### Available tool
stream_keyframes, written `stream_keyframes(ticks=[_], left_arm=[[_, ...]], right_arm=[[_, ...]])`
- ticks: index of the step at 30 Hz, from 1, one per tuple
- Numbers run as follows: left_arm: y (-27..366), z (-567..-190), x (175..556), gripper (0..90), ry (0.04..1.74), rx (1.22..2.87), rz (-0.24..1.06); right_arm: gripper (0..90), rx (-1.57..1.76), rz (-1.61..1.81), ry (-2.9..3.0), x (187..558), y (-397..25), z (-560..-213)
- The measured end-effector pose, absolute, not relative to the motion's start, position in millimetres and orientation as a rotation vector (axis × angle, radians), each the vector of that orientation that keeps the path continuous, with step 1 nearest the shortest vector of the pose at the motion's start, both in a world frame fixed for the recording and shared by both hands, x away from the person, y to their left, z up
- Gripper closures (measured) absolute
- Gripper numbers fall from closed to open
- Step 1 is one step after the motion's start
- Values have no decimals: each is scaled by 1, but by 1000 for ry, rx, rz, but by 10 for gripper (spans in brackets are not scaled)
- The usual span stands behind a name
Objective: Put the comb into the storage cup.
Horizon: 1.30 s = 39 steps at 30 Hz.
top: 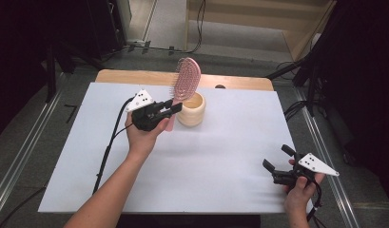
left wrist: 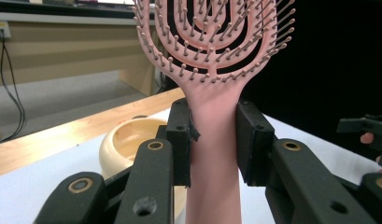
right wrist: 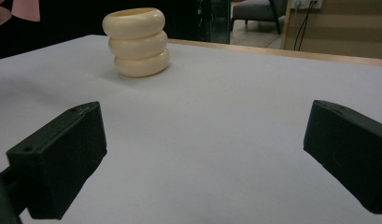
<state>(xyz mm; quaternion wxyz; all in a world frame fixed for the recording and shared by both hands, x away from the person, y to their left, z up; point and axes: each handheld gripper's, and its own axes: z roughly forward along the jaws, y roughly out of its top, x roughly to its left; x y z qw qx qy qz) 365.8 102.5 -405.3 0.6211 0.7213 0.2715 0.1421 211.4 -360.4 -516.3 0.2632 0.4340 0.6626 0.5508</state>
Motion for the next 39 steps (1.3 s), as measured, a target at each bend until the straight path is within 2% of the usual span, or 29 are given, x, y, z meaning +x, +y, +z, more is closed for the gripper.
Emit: stream_keyframes(ticks=[26,34,39], left_arm=[[97,-408,382,705,615,1550,337],[94,-408,379,705,597,1543,339],[91,-407,376,705,581,1545,345]], right_arm=[[0,1166,1507,1791,211,-356,-510],[0,1087,1572,1794,213,-334,-469],[0,1041,1649,1826,227,-313,-446]])
